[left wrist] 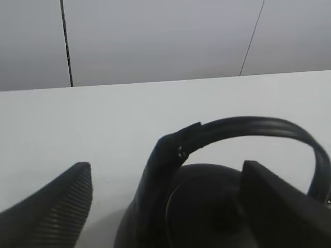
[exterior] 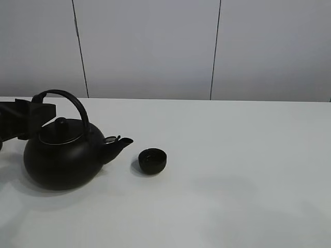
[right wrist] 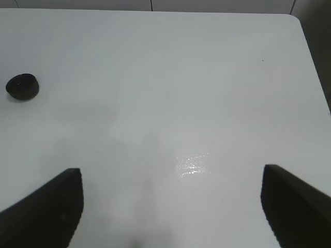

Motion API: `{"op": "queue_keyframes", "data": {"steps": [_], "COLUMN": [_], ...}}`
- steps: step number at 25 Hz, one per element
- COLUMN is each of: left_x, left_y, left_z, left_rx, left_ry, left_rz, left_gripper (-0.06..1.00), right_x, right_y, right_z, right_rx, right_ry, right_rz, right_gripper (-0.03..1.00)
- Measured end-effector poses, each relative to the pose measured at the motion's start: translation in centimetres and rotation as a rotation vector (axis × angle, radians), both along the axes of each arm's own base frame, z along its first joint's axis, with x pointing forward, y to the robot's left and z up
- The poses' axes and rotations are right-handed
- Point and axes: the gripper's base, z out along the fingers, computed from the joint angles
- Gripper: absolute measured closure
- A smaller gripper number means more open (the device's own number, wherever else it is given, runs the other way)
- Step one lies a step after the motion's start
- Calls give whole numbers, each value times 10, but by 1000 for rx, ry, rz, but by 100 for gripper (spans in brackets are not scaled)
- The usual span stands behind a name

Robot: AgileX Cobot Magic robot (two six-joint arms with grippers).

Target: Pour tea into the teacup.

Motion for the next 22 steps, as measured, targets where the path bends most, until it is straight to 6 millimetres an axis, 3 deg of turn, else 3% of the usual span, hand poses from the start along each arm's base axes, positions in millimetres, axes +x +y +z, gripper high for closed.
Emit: {"op": "queue_keyframes", "data": {"steps": [4, 13, 16, 22], "left_x": [-9, -33, -44, -85], "left_y": [1, 5, 10, 34], "left_z": [15, 67, 95, 178], "left_rx": [-7, 33, 105, 201], "left_ry": [-44, -36, 7, 69], "left_rz": [-1, 6, 40, 194], "left_gripper": [33, 31, 31, 31], "right_x": [0, 0, 0, 0], "right_y": [0, 0, 0, 0], "right_z": [0, 0, 0, 0], "right_rx": [0, 0, 0, 0], "right_ry": [0, 1, 1, 1], "right_rz": [0, 0, 0, 0], "right_gripper": [33, 33, 33, 33]}}
